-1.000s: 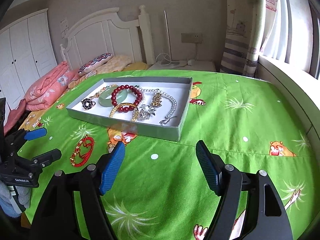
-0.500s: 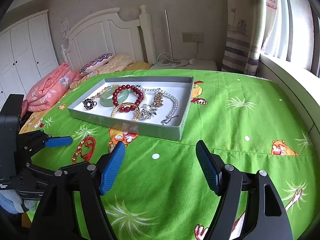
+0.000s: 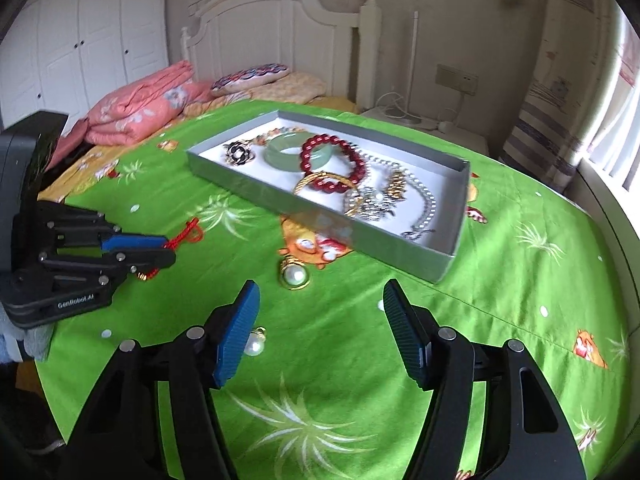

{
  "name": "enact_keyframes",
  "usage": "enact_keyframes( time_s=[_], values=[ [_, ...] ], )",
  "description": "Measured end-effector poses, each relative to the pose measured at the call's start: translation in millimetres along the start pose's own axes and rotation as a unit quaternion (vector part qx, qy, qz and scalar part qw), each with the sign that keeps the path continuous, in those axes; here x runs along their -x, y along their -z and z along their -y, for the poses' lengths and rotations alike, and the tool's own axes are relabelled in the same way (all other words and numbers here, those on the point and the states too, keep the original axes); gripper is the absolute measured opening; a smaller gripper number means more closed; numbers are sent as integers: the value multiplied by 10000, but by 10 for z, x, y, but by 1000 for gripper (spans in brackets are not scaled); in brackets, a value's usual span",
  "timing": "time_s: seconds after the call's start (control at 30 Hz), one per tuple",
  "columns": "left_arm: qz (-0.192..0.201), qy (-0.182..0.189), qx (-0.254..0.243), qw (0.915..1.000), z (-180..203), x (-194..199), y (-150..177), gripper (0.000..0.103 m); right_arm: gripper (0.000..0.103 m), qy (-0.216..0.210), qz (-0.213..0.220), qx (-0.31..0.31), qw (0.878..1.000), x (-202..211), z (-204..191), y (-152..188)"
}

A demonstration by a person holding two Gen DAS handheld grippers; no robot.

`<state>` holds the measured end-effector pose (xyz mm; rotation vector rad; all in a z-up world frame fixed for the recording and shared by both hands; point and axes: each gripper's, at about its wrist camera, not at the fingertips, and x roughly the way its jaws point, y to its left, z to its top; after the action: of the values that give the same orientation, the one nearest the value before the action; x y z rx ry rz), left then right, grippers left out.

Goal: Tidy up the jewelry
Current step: 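Grasp the red cord bracelet with the left tool while the right tool approaches the gold ring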

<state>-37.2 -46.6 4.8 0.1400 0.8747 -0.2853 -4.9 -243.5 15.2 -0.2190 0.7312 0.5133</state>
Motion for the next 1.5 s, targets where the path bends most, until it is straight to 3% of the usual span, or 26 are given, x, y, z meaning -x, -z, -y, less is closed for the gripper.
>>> enact_keyframes(
  time_s=[0.13,0.27,0.43,0.57,0.7,0.77,1.07,1.5],
  values=[
    [-7,-288,-213,9994,101,-7,4,12,56,-348,-160,32,9993,-141,-16,-75],
    [-5,-195,-124,9997,70,-5,5,12,55,-608,-373,71,9974,-285,1,-139],
    [-2,-227,-145,9996,87,0,12,12,55,-586,-598,376,9958,-409,-90,-187],
    [-1,-198,-108,9997,80,1,9,13,47,-548,-696,470,9950,-470,-117,-193],
    [0,-205,-110,9997,74,3,11,13,34,-591,-651,475,9950,-462,-115,-191],
    [2,-196,-94,9998,64,3,12,14,22,-576,-629,532,9949,-448,-132,-184],
    [2,-197,-88,9998,64,0,11,15,21,-285,-474,666,9962,-397,-179,-178],
    [3,-197,-88,9998,62,0,11,15,21,-877,147,-244,9957,-163,141,-188]
  ],
)
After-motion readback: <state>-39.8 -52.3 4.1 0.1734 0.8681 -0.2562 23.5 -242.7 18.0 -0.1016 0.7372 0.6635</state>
